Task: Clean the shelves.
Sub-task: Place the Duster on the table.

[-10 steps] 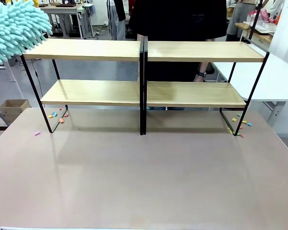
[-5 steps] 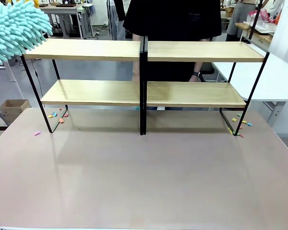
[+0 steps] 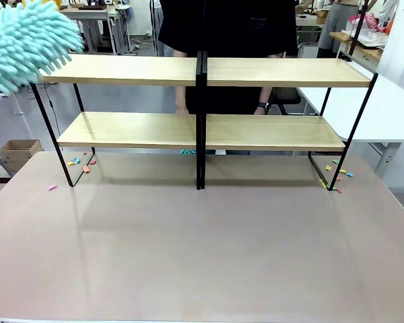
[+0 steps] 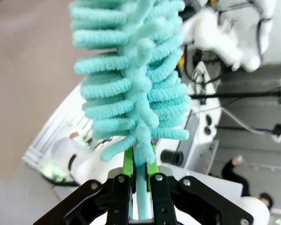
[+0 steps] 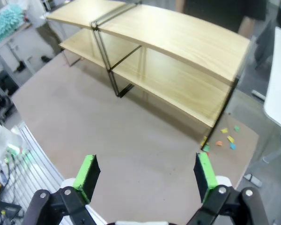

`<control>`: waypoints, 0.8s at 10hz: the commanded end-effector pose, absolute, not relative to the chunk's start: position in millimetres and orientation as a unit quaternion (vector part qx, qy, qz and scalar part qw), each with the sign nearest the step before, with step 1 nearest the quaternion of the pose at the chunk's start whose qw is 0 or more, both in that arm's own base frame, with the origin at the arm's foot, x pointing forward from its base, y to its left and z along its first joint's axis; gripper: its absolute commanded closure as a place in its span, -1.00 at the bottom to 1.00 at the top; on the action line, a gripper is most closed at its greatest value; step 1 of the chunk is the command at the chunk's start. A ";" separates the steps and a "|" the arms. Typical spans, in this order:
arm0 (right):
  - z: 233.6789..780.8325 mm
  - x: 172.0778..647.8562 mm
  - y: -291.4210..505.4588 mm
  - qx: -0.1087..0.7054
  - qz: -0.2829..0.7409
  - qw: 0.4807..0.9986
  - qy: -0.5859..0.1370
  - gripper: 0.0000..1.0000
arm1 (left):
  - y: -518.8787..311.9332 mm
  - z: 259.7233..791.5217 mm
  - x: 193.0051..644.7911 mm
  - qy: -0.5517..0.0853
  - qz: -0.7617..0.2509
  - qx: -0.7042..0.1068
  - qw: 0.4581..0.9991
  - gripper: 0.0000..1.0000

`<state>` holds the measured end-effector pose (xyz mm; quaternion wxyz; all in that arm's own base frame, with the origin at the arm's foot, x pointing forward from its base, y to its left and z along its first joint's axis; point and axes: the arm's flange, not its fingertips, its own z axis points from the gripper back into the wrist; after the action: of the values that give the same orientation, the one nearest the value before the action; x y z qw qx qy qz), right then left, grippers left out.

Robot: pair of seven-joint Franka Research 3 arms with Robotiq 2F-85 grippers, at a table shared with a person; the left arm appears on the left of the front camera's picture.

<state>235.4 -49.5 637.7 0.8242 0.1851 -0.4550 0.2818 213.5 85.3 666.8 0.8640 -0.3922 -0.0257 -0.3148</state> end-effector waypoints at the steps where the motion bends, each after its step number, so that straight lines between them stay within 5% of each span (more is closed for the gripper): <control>1: 634.2 253.9 -8.3 0.305 0.377 0.764 -0.426 -1.00 | 29.0 667.5 225.8 0.085 -0.489 -0.334 0.802 0.75; 2: 618.5 272.3 17.7 0.410 0.351 0.752 -0.379 -1.00 | 15.1 653.4 249.5 0.162 -0.536 -0.323 0.763 0.75; 4: 569.9 289.4 45.6 0.484 0.212 0.800 -0.284 -1.00 | 5.2 605.5 293.5 0.281 -0.587 -0.342 0.678 0.75; 5: 548.8 294.6 46.1 0.508 0.134 0.808 -0.267 -1.00 | 5.5 580.4 311.4 0.292 -0.613 -0.366 0.636 0.75; 8: 486.5 293.6 60.9 0.496 0.090 0.846 -0.174 -1.00 | 16.5 498.5 349.7 0.277 -0.578 -0.396 0.658 0.75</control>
<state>341.9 46.0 513.3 0.8357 0.5060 -0.1917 0.0940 341.3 -3.6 480.5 0.6532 -0.3809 0.2970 -0.5831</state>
